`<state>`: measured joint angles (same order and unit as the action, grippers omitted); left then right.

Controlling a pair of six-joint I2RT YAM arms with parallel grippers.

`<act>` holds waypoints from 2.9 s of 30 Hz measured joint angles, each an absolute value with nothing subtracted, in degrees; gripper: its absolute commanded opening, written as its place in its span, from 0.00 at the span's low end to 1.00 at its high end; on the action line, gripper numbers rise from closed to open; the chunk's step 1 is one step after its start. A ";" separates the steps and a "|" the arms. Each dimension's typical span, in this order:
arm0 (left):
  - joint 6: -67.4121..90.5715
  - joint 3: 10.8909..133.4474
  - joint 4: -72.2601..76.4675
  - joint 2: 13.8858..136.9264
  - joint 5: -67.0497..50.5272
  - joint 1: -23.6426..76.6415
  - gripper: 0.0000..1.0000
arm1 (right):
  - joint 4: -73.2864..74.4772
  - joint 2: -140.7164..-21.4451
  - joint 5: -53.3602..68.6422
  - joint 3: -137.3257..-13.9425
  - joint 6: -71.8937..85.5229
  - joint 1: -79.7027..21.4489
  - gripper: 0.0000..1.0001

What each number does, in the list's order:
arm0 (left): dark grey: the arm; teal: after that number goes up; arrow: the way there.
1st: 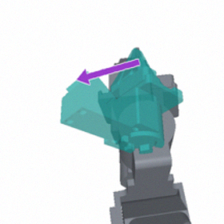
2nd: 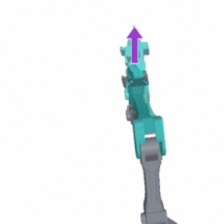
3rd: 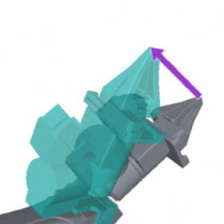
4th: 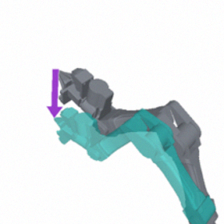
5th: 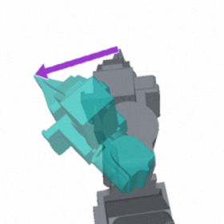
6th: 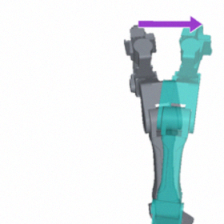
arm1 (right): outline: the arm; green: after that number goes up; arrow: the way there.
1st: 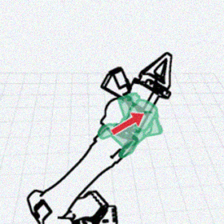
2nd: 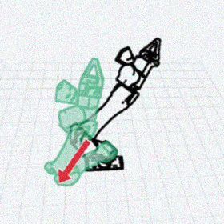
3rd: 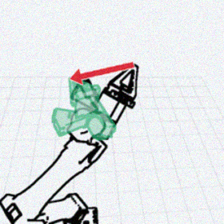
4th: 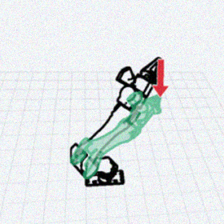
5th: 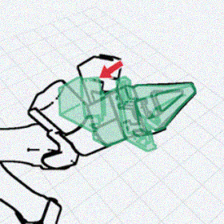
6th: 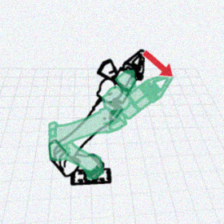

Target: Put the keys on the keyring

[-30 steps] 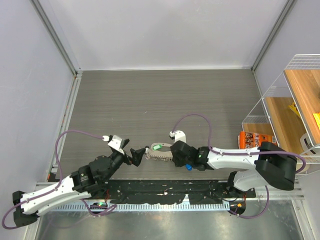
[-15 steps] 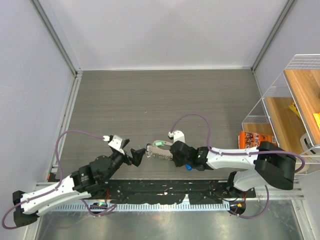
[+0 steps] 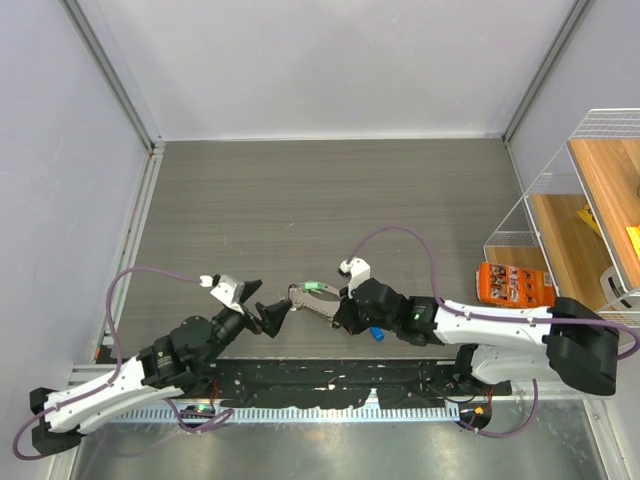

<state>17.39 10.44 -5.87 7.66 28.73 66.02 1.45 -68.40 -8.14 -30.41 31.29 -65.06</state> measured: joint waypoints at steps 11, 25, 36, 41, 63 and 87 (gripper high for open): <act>17.56 10.46 -3.42 6.92 15.49 66.02 0.98 | -8.08 -60.58 2.61 -23.53 31.16 -64.77 0.05; 18.22 15.70 -2.00 8.14 4.16 66.02 0.97 | -16.32 -53.84 17.15 -22.85 28.23 -63.83 0.05; 18.96 18.59 -1.56 7.99 -3.99 66.02 0.96 | -14.46 -51.27 29.43 -27.64 25.78 -63.53 0.05; 19.70 18.76 0.78 7.75 -6.90 66.02 0.96 | -13.13 -47.51 33.45 -28.77 25.12 -63.53 0.05; 28.14 18.74 16.51 16.03 -16.53 66.02 0.94 | -7.31 -44.12 38.41 -37.21 12.43 -68.62 0.05; 33.10 18.59 24.25 18.33 -20.84 66.02 0.81 | -9.02 -47.03 34.76 -42.35 -0.38 -71.16 0.05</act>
<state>33.10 18.59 24.25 18.33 -20.84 66.02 -9.02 -47.03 34.76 -42.35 -0.38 -71.16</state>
